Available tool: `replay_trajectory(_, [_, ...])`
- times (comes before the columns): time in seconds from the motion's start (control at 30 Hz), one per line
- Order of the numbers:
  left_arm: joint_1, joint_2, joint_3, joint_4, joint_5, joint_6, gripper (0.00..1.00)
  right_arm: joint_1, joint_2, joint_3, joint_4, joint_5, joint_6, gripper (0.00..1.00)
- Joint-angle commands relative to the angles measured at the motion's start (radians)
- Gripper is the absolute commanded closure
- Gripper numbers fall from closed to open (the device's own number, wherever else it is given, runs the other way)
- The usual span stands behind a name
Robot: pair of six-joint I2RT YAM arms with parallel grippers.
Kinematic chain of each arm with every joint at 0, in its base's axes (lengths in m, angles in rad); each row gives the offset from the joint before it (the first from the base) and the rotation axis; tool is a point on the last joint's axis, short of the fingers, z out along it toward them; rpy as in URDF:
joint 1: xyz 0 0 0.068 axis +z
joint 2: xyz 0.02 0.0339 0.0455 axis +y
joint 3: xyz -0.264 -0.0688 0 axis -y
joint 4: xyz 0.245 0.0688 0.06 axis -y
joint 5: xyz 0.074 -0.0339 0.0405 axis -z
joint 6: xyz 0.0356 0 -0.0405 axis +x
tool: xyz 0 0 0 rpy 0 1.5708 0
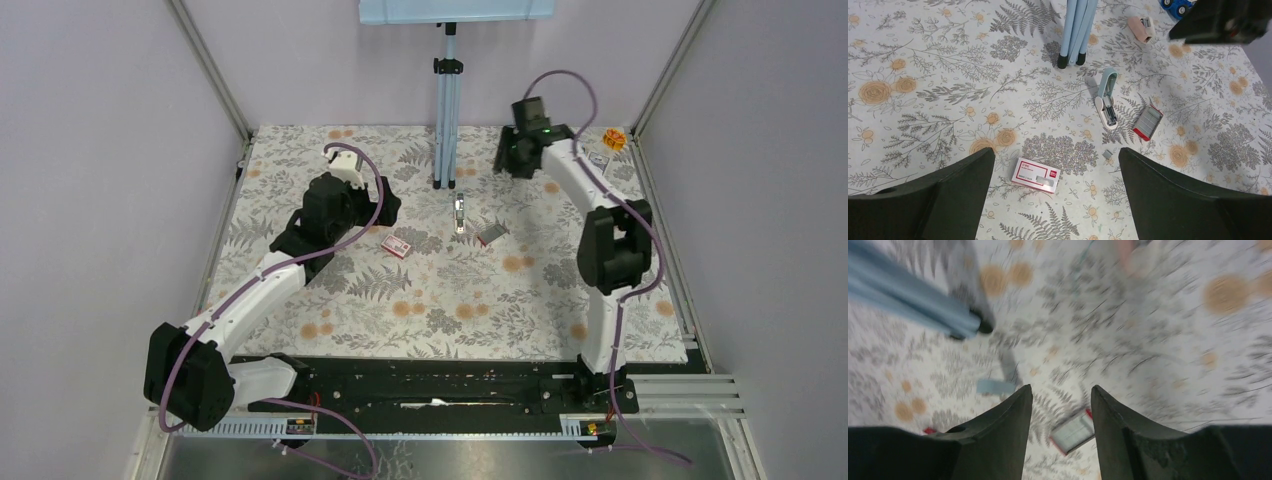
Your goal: Unload the staples from the stapler
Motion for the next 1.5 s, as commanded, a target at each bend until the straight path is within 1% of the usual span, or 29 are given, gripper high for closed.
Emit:
replay_trajectory(0.0, [0.005,0.003,0.057,0.017,0.003,0.011,0.01,-0.109,0.000,0.059,0.044,-0.003,-0.001,0.46])
replay_trajectory(0.2, [0.004,-0.003,0.057,0.017,0.000,0.014,0.01,-0.187,0.229,0.274,-0.001,0.032,0.014,0.48])
replay_trajectory(0.33, [0.005,-0.001,0.057,0.017,-0.006,0.018,0.01,-0.219,0.322,0.357,0.042,-0.008,0.033,0.49])
replay_trajectory(0.57, [0.004,0.023,0.073,-0.011,0.011,0.015,0.01,-0.268,0.385,0.366,0.146,-0.081,0.106,0.49])
replay_trajectory(0.73, [0.004,0.040,0.081,-0.020,0.048,0.011,0.01,-0.282,0.412,0.370,0.200,-0.123,0.147,0.50])
replay_trajectory(0.93, [0.005,0.045,0.084,-0.024,0.050,0.011,0.01,-0.285,0.442,0.386,0.219,-0.132,0.175,0.51])
replay_trajectory(1.07, [0.004,0.049,0.085,-0.025,0.052,0.012,0.01,-0.285,0.475,0.413,0.207,-0.175,0.179,0.51])
replay_trajectory(1.27, [0.004,0.051,0.087,-0.029,0.052,0.013,0.01,-0.286,0.488,0.398,0.205,-0.212,0.178,0.51])
replay_trajectory(1.37, [0.004,0.053,0.088,-0.029,0.054,0.013,0.01,-0.285,0.488,0.390,0.189,-0.199,0.169,0.55])
replay_trajectory(1.47, [0.004,0.053,0.090,-0.032,0.054,0.014,0.01,-0.285,0.477,0.372,0.184,-0.184,0.152,0.64])
